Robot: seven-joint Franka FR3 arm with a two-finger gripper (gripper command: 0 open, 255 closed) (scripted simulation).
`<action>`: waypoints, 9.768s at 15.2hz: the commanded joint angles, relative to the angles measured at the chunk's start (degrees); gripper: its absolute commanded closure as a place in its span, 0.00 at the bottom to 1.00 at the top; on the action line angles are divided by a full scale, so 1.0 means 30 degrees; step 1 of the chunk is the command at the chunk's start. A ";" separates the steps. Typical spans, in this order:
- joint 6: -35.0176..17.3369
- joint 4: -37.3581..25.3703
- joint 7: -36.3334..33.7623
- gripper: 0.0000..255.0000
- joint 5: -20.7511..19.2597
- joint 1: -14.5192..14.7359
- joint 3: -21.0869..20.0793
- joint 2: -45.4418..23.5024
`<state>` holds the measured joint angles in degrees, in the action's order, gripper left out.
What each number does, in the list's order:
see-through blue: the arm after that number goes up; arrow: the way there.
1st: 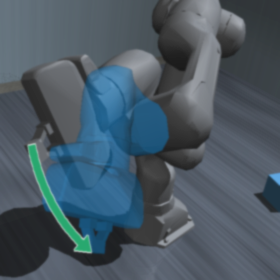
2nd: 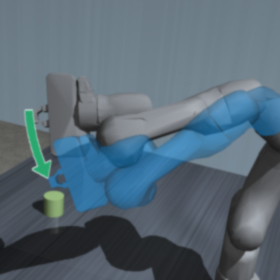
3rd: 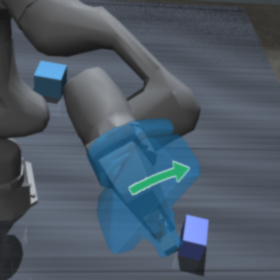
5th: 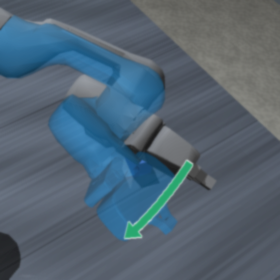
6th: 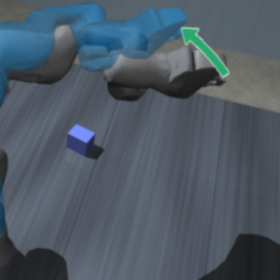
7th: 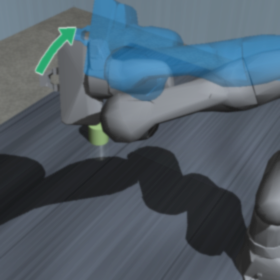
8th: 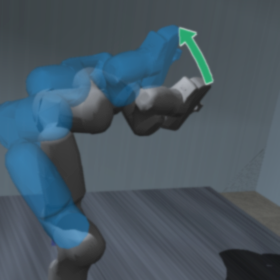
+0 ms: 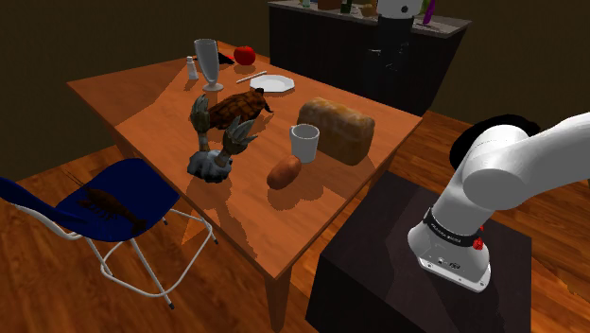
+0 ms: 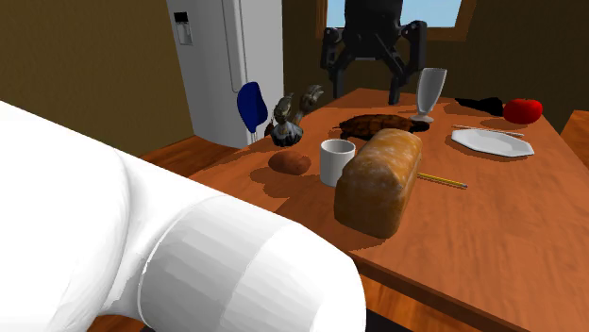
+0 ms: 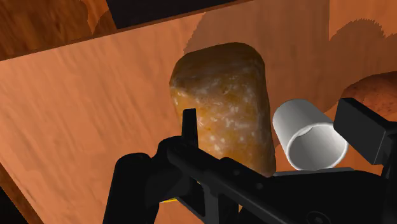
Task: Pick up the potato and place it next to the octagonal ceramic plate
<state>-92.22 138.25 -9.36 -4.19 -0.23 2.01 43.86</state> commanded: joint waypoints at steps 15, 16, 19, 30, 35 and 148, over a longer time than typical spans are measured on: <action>-0.7341 0.3380 -1.7379 0.00 0.6753 -0.2026 -0.6664 -0.2889; -0.8036 0.3332 -1.8571 0.00 0.7103 -0.2218 -0.7161 -0.3451; -1.0176 0.2970 -2.2144 0.00 0.7889 -0.2931 -0.8648 -0.5355; -1.5534 0.2330 -2.8483 0.00 0.7652 -0.4540 -1.1379 -1.0363; -1.6031 0.2442 -2.8586 0.00 0.7532 -0.4573 -1.1503 -1.0759; -0.3042 -2.8805 -2.3105 0.00 0.0188 -0.7431 -0.5734 -3.0693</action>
<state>-101.42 51.93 -78.67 -3.62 -22.54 -15.19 -48.19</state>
